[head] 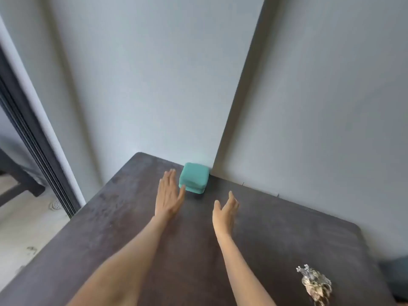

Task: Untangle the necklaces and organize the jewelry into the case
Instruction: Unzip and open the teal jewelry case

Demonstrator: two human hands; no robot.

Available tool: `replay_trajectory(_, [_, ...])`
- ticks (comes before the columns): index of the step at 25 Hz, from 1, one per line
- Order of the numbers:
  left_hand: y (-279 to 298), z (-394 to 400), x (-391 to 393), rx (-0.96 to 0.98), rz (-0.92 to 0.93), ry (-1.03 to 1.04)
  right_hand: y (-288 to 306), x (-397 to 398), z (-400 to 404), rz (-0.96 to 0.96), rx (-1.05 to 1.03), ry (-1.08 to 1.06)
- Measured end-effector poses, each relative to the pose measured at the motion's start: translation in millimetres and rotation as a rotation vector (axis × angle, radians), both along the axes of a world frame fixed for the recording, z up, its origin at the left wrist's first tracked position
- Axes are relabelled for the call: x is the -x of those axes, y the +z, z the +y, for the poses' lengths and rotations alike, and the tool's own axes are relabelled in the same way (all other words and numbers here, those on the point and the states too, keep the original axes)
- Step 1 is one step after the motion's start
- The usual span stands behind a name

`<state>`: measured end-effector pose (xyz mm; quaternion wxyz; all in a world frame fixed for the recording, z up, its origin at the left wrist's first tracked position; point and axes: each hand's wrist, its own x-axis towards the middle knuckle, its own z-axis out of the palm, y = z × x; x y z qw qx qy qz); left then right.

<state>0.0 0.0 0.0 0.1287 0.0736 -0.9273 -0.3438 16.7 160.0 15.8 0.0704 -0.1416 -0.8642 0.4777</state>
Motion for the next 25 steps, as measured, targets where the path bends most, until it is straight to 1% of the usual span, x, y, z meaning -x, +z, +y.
replay_trajectory(2, [-11,1,29,-0.216,0.021,0.09,-22,22,-6,-0.035,0.138,0.011])
replay_trajectory(3, [-18,0,45,-0.306,0.034,0.119,-36,39,-9,-0.035,0.146,0.028])
replay_trajectory(4, [-19,0,58,-0.467,0.002,0.13,-44,56,-12,-0.044,0.139,0.049])
replay_trajectory(6, [-38,7,65,-0.615,0.042,0.149,-57,76,-22,-0.047,0.078,0.143])
replay_trajectory(7, [-46,10,65,-0.591,0.072,0.144,-61,81,-25,-0.035,0.06,0.173])
replay_trajectory(8, [-48,14,62,-0.609,0.084,0.133,-61,80,-28,-0.017,0.059,0.2])
replay_trajectory(9, [-50,17,62,-0.602,0.107,0.135,-63,81,-29,0.012,0.081,0.205])
replay_trajectory(10, [-51,18,59,-0.649,0.12,0.132,-62,76,-28,0.042,0.129,0.21])
replay_trajectory(13, [-45,31,23,-0.755,0.2,0.095,-65,32,-13,0.119,0.307,0.204])
replay_trajectory(15, [-42,44,-19,-0.774,0.188,0.032,-69,-11,4,0.147,0.38,0.144])
replay_trajectory(17, [-45,60,-64,-0.776,0.149,-0.03,-77,-61,23,0.165,0.368,0.081])
replay_trajectory(20, [-49,77,-130,-0.769,0.097,-0.13,-84,-135,48,0.199,0.294,0.0])
replay_trajectory(22, [-50,82,-165,-0.746,0.072,-0.185,-82,-173,64,0.21,0.233,0.004])
replay_trajectory(25, [-55,73,-198,-0.683,0.065,-0.194,-76,-204,75,0.209,0.131,0.017])
